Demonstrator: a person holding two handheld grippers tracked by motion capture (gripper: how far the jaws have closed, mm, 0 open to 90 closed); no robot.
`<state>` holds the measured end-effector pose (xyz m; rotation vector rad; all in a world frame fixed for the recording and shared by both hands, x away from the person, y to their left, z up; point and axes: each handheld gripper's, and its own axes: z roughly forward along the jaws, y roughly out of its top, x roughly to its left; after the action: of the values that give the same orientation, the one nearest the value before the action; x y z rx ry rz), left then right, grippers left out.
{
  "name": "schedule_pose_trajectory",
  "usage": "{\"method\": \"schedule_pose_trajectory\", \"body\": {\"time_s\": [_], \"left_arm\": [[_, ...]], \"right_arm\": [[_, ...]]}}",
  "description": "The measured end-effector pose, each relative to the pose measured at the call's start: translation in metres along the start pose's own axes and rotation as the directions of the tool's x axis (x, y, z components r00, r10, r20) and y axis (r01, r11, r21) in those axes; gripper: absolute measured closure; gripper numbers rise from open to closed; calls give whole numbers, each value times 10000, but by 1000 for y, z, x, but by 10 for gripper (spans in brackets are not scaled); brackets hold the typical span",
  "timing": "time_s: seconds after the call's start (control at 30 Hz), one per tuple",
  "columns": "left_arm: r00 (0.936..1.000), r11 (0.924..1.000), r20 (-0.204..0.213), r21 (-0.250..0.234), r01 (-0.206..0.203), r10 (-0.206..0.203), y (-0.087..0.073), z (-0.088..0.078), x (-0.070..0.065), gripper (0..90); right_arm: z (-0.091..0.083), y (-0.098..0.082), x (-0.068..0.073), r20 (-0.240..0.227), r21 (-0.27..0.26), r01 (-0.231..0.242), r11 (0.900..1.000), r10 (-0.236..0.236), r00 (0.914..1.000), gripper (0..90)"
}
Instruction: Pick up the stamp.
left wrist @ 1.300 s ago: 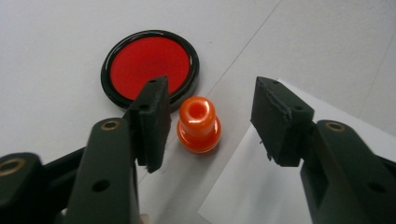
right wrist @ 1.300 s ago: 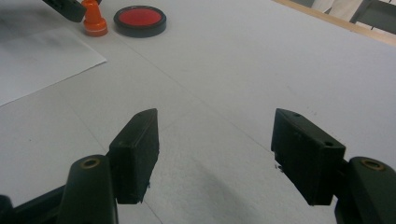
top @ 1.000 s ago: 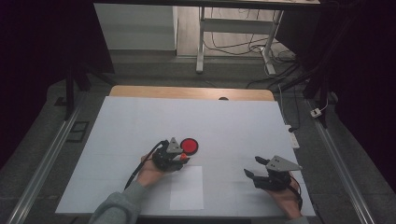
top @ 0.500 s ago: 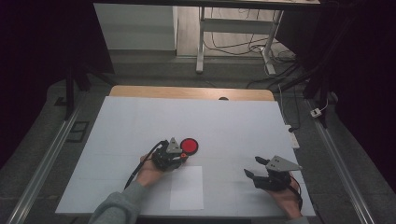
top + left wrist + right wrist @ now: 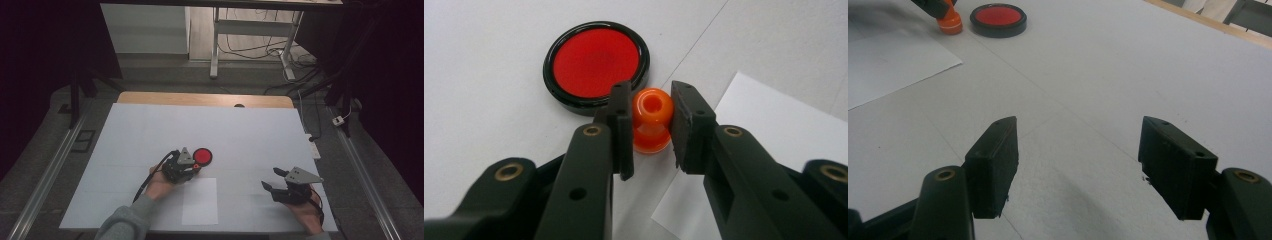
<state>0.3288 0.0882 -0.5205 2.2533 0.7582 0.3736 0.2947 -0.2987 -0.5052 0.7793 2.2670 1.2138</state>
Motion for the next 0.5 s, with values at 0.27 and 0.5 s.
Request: {"method": "schedule_pose_trajectory", "body": {"time_s": [0.27,0.5], "left_arm": [[10000,9998,71,-209,-25,27,1,-5,0,716],[10000,9988,33,-489,-6,8,3,-12,-1,716]], "right_arm": [[0,0,0,0,13,-7,10000,7,10000,320],[1,1,0,-11,32,21,10000,-21,10000,320]]}}
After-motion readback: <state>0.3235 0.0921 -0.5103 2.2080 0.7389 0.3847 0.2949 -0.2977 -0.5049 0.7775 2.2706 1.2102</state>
